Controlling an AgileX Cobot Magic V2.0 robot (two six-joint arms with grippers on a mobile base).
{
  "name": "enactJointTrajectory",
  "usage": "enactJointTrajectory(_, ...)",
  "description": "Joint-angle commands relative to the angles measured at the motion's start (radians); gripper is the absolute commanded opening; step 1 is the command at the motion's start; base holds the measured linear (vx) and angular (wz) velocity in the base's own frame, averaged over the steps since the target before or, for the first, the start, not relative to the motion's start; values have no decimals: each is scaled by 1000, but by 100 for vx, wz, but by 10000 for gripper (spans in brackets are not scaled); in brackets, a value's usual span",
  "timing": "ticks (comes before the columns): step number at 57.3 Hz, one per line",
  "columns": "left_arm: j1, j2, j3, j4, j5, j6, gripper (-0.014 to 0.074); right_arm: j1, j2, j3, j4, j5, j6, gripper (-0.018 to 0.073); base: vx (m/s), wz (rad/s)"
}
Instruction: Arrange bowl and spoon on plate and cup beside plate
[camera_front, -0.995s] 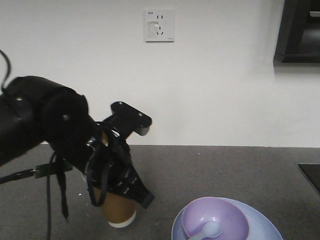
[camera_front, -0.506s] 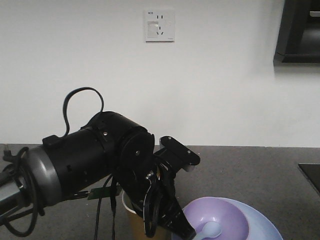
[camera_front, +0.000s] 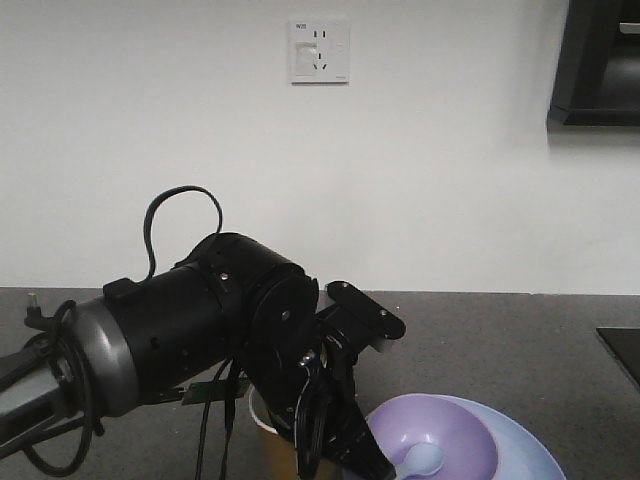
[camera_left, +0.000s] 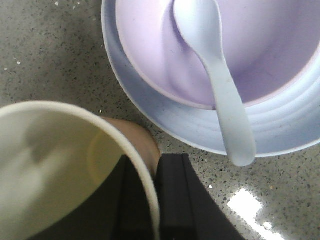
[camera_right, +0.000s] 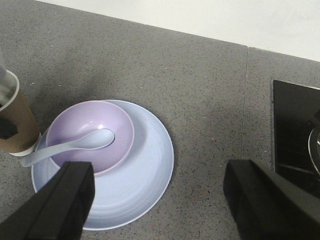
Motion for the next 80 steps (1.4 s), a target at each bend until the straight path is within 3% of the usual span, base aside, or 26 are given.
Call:
enactJointTrajectory(1,-5,-54,-33,-1,-38,-10,254,-2,-5,-28,-4,-65,-5,581,0,0)
enactJointTrajectory(11,-5,-54,-33,-2,-25,-10,416,-2,-5,-28,-4,-65,-4,581,0,0)
enactJointTrajectory(18,-5,-56,-33,-1,-11,-10,475,-2,-5,-28,-4,-65,-4,581,0,0)
enactJointTrajectory(48,-5,-123,-245,0,120,-16,483,-2,-5,-28,-4,-56,-4,581,0,0)
enactJointTrajectory(54,-4,-165,-262,16,119,-40,430,-2,-7,-28,-10,-53,-4,571,0,0)
enactJointTrajectory(59,-4,-206,-262,67,120,-52,318,-2,-11,-28,-10,-54,-8,519,0,0)
enactJointTrajectory(63,-3,-247,-262,127,119,-79,174,-2,-17,-28,-10,-54,-10,422,0,0)
enactJointTrajectory(68,-3,-318,-243,185,98,-89,-12,-2,-39,-27,-10,-59,-10,213,0,0)
enactJointTrajectory(73,-1,-415,-156,214,16,-107,-8,-2,-90,7,-10,-108,-15,-13,0,0)
enactJointTrajectory(80,7,-610,96,253,-140,-164,-6,-2,-222,152,-4,-246,-15,-14,0,0)
